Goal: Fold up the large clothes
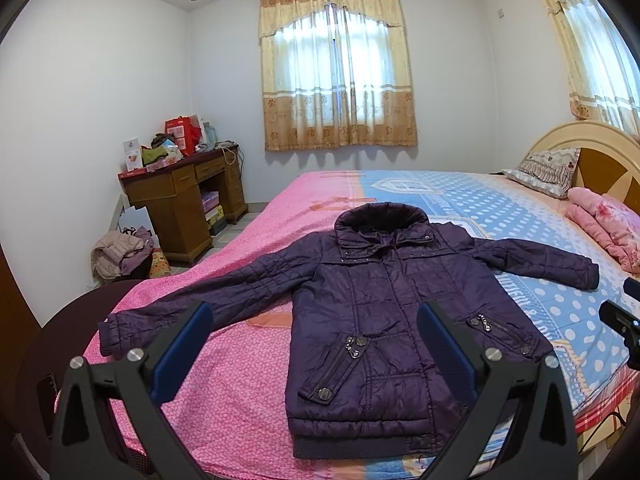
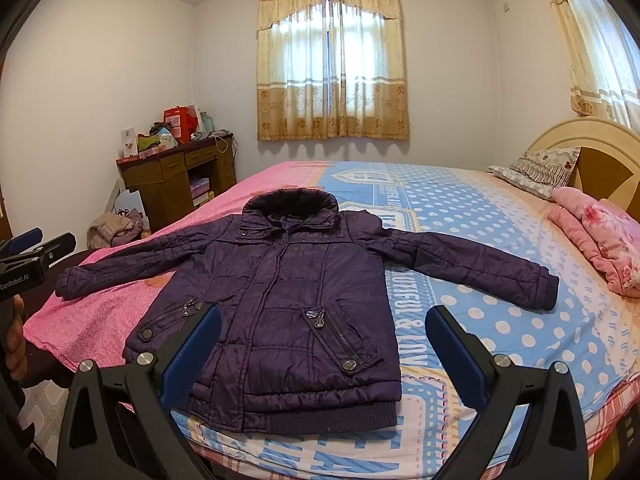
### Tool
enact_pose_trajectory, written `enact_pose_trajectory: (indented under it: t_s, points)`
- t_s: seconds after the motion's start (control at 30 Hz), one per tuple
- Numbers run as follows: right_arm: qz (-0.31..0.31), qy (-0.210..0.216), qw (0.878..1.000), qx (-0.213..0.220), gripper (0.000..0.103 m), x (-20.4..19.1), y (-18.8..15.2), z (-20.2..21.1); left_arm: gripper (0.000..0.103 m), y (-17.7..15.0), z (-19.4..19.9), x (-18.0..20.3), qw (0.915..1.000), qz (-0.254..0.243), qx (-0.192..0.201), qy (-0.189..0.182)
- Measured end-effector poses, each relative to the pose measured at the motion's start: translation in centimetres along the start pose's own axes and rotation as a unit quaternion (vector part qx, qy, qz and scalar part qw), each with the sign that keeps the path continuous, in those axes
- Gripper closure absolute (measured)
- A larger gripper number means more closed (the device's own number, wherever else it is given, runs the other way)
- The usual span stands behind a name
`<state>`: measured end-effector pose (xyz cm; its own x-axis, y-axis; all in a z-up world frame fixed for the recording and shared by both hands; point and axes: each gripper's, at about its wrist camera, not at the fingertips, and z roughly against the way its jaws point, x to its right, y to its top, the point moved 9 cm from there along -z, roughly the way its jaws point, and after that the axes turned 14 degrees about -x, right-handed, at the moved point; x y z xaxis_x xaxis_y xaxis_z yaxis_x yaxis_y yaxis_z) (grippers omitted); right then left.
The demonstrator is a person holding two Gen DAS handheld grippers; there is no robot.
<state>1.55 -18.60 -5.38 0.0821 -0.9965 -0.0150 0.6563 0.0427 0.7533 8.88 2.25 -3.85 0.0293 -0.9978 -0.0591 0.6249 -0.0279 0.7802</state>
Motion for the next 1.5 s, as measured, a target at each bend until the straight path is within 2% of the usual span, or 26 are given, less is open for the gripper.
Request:
enact_pose_trajectory:
  t_s: [1.5]
  points:
    - [-0.003,0.001,1.000,-0.010,0.001,0.06,-0.14,-0.50,0.000,-0.45,-0.23,0.22,1.0000,-0.002,-0.005,0.001]
